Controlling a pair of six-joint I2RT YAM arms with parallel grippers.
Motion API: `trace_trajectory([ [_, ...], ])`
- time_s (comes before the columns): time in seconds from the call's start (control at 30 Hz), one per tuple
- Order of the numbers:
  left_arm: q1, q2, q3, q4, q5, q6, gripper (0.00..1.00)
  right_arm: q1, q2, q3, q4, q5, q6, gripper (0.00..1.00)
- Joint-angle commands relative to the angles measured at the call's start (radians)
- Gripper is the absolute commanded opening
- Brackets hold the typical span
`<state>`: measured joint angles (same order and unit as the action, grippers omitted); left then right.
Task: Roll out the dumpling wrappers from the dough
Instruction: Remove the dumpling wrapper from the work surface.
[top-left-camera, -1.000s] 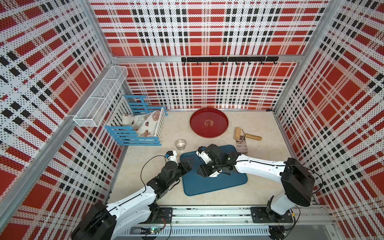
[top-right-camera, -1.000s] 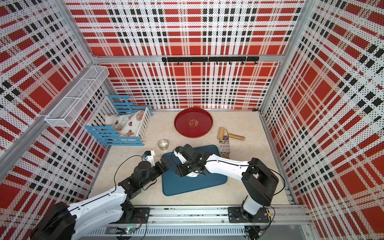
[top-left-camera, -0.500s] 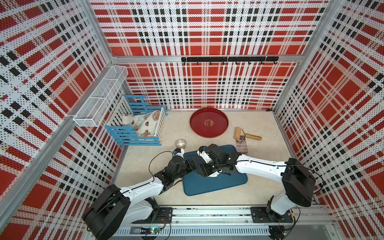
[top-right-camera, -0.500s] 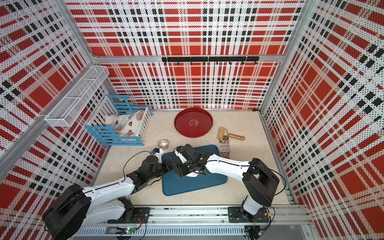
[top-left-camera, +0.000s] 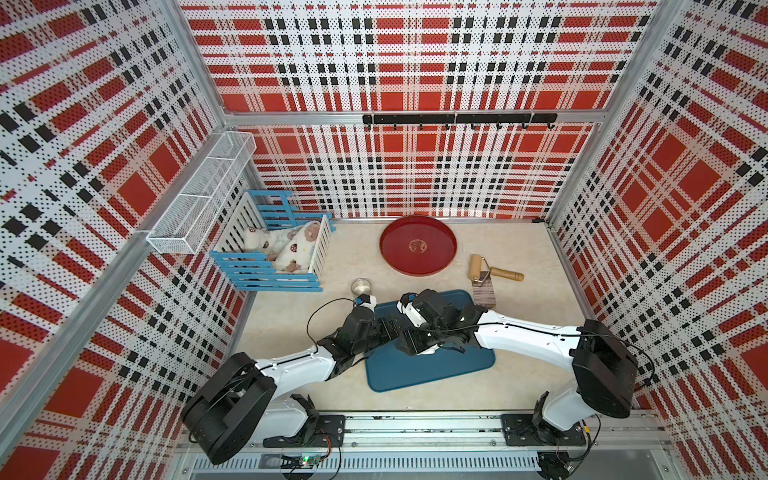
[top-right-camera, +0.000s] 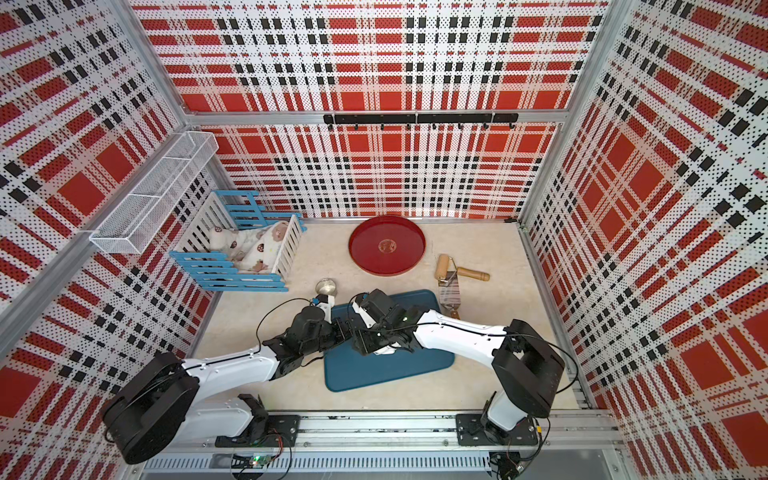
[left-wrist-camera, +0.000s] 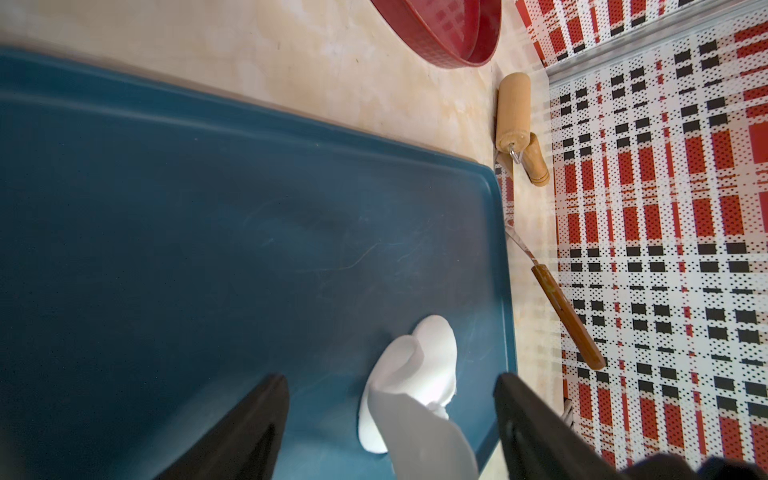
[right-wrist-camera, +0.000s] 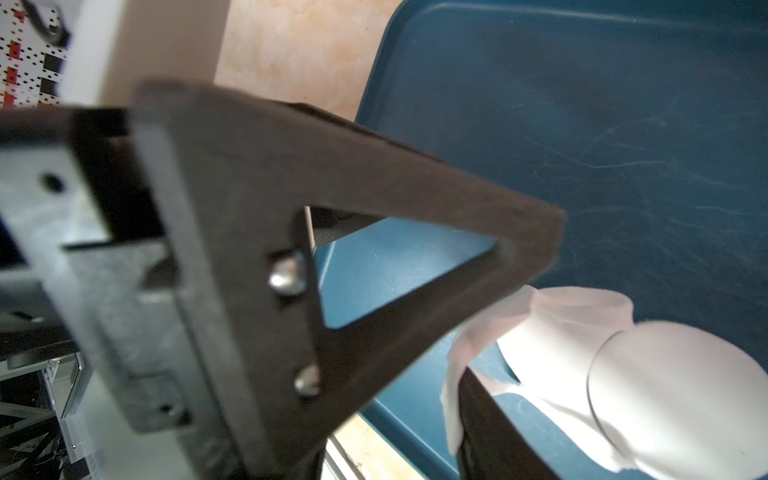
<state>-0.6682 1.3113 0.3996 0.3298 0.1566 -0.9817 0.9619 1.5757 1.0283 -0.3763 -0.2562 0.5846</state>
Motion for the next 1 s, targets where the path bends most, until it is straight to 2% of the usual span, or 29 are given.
trace_trajectory([
  [0.0, -0.032, 0.041, 0.04, 0.014, 0.075, 0.059, 0.81, 0.005, -0.028, -0.001, 0.064, 0.005, -0.001, 0.51],
  [0.27, -0.05, 0.067, 0.046, 0.005, 0.092, 0.066, 0.76, 0.006, -0.053, -0.015, 0.069, 0.053, -0.008, 0.51],
  [0.97, -0.05, 0.001, -0.014, -0.031, 0.087, 0.053, 0.7, 0.006, -0.085, -0.035, 0.086, 0.124, -0.004, 0.51],
])
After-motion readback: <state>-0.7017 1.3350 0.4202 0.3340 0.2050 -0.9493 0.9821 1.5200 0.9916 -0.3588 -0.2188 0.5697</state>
